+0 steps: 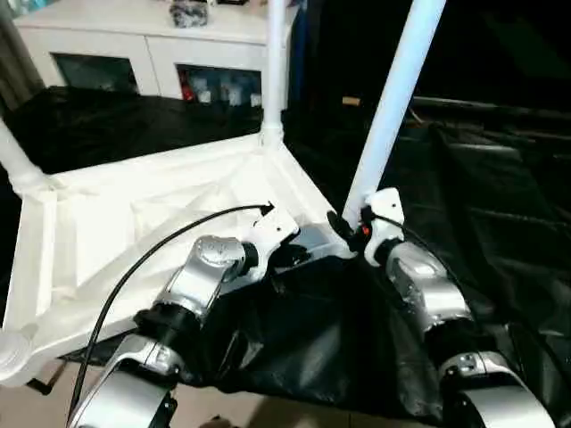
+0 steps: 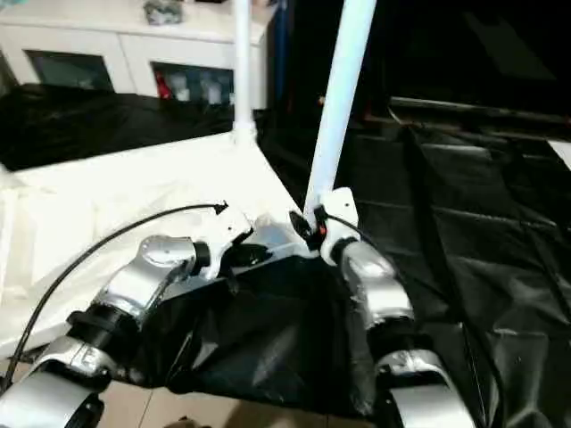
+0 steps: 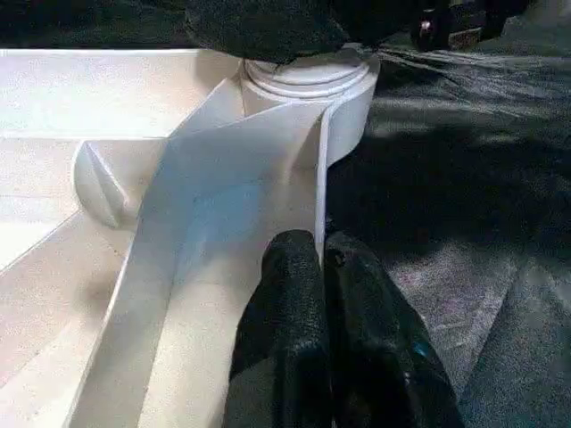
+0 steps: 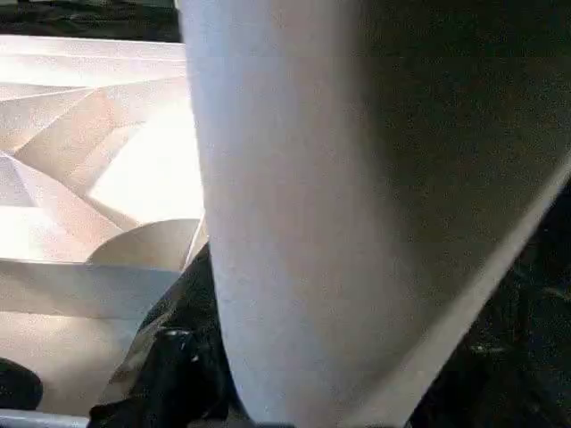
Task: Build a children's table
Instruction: Rotate leg to tighten
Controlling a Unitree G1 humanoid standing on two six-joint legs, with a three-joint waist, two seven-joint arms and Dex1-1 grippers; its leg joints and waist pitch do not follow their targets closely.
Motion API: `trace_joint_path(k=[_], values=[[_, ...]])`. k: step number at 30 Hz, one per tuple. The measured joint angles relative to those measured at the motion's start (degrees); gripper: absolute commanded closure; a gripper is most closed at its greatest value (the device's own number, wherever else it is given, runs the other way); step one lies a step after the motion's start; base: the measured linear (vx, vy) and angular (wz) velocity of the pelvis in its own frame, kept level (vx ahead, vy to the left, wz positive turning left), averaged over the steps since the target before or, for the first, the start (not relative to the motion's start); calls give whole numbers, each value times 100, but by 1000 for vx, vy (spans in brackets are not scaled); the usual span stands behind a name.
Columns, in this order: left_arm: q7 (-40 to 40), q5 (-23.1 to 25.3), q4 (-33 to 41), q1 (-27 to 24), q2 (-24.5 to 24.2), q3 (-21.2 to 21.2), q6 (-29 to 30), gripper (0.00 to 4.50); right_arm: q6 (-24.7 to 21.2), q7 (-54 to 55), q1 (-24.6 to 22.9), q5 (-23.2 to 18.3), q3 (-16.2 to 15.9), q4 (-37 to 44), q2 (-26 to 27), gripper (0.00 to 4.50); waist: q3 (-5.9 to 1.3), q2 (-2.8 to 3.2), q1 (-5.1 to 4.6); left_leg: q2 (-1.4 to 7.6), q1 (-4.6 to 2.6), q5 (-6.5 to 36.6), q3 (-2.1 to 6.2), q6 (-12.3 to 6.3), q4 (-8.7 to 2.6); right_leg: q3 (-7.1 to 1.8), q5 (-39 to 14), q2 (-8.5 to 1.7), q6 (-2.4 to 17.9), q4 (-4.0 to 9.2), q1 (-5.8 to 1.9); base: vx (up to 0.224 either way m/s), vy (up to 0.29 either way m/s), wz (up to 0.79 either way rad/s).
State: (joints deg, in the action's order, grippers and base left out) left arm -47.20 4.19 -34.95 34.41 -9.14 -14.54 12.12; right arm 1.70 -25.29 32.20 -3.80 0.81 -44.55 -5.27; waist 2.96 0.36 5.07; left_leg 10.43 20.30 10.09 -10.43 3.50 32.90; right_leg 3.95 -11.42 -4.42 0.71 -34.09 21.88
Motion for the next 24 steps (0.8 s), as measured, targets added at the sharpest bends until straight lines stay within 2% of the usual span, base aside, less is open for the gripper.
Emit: trace_joint_path(k=[1, 2, 4, 6, 8, 10, 13, 17, 21, 24], values=[[-1, 0, 0, 0, 0, 0, -2, 450, 15, -4, 1, -7, 0, -9, 1, 199, 0, 0, 0, -1, 0, 0, 0, 0, 0, -2, 1, 0, 1, 0, 0, 0, 0, 0], [-9, 0, 0, 0, -5, 2, -7, 450, 7, -41, 6, -35, 7, -9, 8, 176, 0, 1, -2, -2, 0, 0, 0, 0, 0, -3, 2, 0, 3, -1, 1, 0, 0, 0], [-72, -2, 0, -2, -36, 6, -37, 450, -30, -207, 7, -115, 46, 2, 11, 167, 0, 0, -4, -2, -1, 0, 0, 0, -1, -2, 4, 0, 5, -3, 2, 0, 0, 0], [-192, -9, 12, -7, -115, 8, -95, 450, -60, -425, 5, -143, 50, 35, -6, 137, 1, -2, -5, -1, -1, 0, 0, 0, -9, -1, 6, 0, 5, -5, 5, 0, 0, 0], [-378, -28, 52, -26, -216, 8, -146, 450, -76, -790, -13, -139, -11, 90, -101, 137, 2, -3, -8, -1, -1, 0, 0, 0, -23, 0, 12, 1, 6, -5, 10, 0, 0, 0], [-763, -130, 205, -127, -433, 2, -202, 450, -33, -1517, -65, -114, -272, 175, -384, 137, 2, -3, -8, -1, -6, 0, 0, 0, -31, 2, 46, 1, 6, -8, 12, 0, 0, 0], [-1135, -225, 379, -227, -582, -4, -219, 450, 23, -2188, -96, -92, -474, 277, -641, 137, 0, 0, 12, 1, -12, -1, -2, 2, -53, 3, 70, 2, 23, -19, 15, 36, -15, 2], [-1690, -391, 522, -286, -805, -62, -217, 450, 55, -3368, -237, -146, -760, 624, -1152, 137, -1, 0, 102, 19, -3, 0, -9, -1, -53, 9, 23, 13, 20, -30, 19, 55, -10, 2], [-2209, -531, 628, -339, -1008, -111, -187, 450, -56, -4130, -311, -277, -861, 816, -1340, 169, -2, -2, 150, 24, 4, 7, -24, -47, -45, 9, 3, 12, 39, -31, 26, 0, 0, 0], [-2584, -627, 649, -368, -1164, -157, -174, 450, -313, -4621, -358, -357, -988, 984, -1469, 196, -1, -4, 171, 25, 9, 10, -28, -43, -40, 8, 3, 11, 40, -31, 28, 0, 0, 0]])
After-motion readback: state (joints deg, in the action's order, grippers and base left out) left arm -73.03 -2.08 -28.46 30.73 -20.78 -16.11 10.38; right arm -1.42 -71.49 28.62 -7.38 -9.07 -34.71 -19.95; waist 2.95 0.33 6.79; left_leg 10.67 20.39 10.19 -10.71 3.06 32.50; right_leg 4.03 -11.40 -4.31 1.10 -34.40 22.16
